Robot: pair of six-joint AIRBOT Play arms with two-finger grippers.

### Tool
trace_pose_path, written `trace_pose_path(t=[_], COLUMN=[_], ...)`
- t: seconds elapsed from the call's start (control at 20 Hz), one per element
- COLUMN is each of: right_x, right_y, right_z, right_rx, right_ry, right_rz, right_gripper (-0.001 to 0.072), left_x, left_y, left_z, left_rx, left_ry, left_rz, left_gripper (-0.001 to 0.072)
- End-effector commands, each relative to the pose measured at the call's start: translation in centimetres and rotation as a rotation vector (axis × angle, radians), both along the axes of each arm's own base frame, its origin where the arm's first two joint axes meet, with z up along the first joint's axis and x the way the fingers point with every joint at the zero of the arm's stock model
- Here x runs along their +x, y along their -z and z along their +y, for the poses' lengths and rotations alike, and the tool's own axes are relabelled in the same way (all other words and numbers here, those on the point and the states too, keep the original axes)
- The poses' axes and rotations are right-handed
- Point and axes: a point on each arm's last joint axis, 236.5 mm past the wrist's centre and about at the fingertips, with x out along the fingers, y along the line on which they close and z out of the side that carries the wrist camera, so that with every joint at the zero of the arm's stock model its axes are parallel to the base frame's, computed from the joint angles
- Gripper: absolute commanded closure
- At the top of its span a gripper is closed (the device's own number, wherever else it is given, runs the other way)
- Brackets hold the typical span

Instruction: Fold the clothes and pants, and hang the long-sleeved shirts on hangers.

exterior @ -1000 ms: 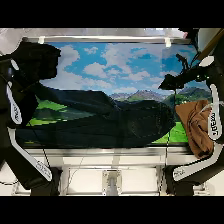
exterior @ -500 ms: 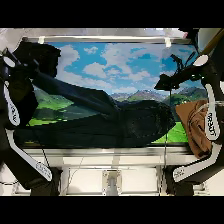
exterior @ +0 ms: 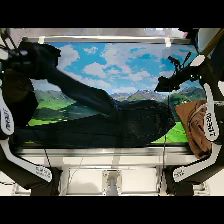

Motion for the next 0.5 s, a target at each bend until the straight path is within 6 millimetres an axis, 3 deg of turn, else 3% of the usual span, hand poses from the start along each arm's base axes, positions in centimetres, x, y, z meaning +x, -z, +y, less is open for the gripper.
trace_pose_path(t=[0.0, 0.2, 0.25, 0.3, 0.35, 0.4, 0.45], right_x=[-0.7, -0.5, -0.5, -0.5, -0.6, -0.7, -1.0], right_y=[0.1, 0.1, 0.1, 0.0, -0.1, -0.2, -0.2], right_z=[-0.6, -0.5, -0.5, -0.3, -0.1, 0.0, 0.1], right_rx=[-0.011, -0.009, -0.007, 0.000, 0.008, 0.015, 0.019], right_ry=[-0.026, -0.024, -0.025, -0.025, -0.026, -0.029, -0.037], right_rz=[0.015, 0.009, 0.010, 0.009, 0.011, 0.016, 0.025], right_gripper=[0.0489, 0.0489, 0.0488, 0.0488, 0.0488, 0.0488, 0.0488], left_x=[-7.8, -13.6, -14.3, -14.3, -13.9, -13.0, -11.9], left_y=[7.8, 13.2, 13.7, 13.2, 11.9, 9.6, 6.8], left_z=[2.9, 5.4, 5.7, 5.9, 5.9, 6.1, 6.1], left_rx=[0.107, 0.057, 0.046, 0.030, 0.020, 0.019, 0.011], left_ry=[-0.067, -0.232, -0.242, -0.255, -0.265, -0.272, -0.281], left_rz=[0.208, 0.249, 0.272, 0.268, 0.235, 0.180, 0.110], left_gripper=[0.0685, 0.0685, 0.0683, 0.0547, 0.0221, -0.0013, -0.0009])
